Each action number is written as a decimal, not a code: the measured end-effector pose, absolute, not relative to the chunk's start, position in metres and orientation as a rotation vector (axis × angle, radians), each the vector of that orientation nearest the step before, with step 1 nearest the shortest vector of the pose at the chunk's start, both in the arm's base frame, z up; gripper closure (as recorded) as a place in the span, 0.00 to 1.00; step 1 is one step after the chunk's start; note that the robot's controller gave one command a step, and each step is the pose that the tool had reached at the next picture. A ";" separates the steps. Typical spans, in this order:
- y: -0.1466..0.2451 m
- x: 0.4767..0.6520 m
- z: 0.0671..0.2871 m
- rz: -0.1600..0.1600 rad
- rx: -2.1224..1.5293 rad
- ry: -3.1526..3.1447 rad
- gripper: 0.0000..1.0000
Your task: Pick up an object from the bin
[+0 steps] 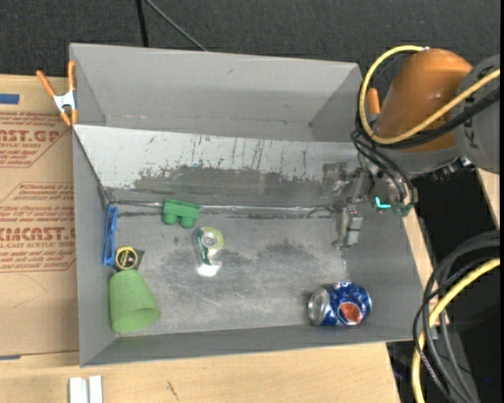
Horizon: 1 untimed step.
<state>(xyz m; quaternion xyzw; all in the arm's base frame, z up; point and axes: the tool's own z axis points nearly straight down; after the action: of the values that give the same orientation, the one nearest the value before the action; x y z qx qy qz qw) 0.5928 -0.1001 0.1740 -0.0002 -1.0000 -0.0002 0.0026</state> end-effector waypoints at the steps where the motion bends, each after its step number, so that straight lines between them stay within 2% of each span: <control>1: -0.127 0.526 0.069 0.000 0.007 -3.139 0.00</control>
Offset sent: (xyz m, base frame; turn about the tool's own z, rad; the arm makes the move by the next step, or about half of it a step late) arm -0.0661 -0.0260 -0.1038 -0.0081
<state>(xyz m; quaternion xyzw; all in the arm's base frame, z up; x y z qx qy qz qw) 0.5257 -0.1270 0.0690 0.0023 -1.0000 0.0001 0.0013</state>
